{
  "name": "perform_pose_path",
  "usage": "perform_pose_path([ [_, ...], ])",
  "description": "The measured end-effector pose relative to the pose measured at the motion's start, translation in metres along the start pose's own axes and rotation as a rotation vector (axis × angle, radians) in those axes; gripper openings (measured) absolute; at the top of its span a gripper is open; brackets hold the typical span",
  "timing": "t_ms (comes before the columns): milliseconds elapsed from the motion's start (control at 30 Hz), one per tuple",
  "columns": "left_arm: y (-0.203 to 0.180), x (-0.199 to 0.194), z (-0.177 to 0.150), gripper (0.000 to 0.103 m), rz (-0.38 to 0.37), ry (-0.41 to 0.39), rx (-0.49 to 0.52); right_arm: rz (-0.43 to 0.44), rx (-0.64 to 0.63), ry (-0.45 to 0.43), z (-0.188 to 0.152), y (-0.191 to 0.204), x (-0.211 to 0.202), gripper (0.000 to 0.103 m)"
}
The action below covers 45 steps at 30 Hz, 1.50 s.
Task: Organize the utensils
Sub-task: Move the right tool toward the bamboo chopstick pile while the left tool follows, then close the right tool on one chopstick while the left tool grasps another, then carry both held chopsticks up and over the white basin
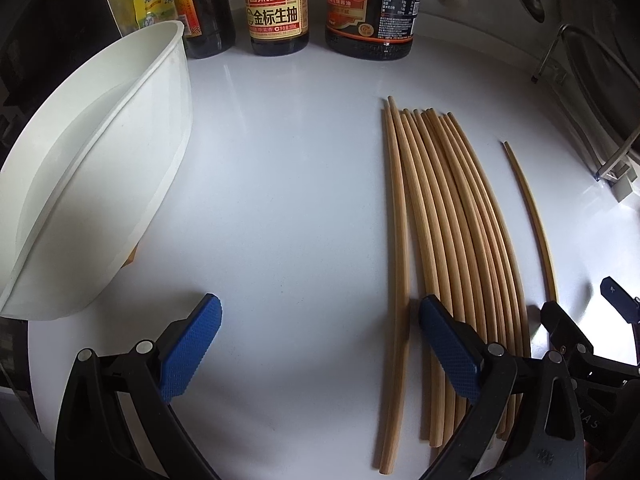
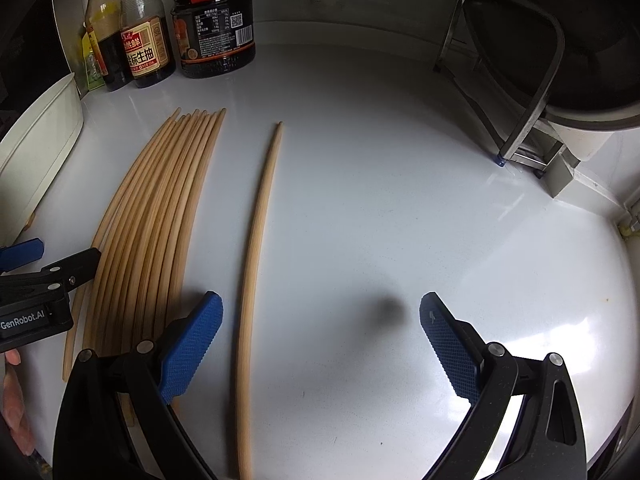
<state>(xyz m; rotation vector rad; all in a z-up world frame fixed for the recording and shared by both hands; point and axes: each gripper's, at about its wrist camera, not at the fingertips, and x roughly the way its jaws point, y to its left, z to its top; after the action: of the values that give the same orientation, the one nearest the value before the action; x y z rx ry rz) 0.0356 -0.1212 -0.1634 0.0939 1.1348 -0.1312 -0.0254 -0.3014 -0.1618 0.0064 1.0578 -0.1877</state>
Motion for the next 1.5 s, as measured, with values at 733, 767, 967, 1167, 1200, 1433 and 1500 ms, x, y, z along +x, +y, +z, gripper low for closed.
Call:
perform_pose_path([
  [733,-0.015,-0.01,0.006,0.008,-0.066,-0.016,0.067,0.09,-0.097,-0.016,0.0,0.024,-0.011,0.007],
  [767,-0.014,-0.01,0.007,0.008,-0.067,-0.013,0.063,0.096,-0.091,-0.014,0.001,0.023,-0.011,0.007],
  [967,-0.006,-0.013,0.009,0.007,-0.11,0.009,0.036,0.127,-0.034,-0.005,0.003,0.015,-0.012,0.006],
  [1167,-0.002,-0.03,0.015,0.007,-0.14,0.002,0.035,0.149,0.006,-0.02,0.014,0.011,-0.028,0.006],
  [1200,-0.001,-0.034,0.018,0.007,-0.147,-0.004,0.035,0.148,0.007,-0.025,0.017,0.011,-0.032,0.006],
  [1433,0.025,-0.079,0.043,0.007,-0.176,-0.076,0.02,0.188,-0.011,-0.092,0.055,0.035,-0.068,0.006],
  [1500,0.041,-0.093,0.052,0.007,-0.165,-0.106,0.009,0.219,-0.024,-0.114,0.069,0.05,-0.079,0.006],
])
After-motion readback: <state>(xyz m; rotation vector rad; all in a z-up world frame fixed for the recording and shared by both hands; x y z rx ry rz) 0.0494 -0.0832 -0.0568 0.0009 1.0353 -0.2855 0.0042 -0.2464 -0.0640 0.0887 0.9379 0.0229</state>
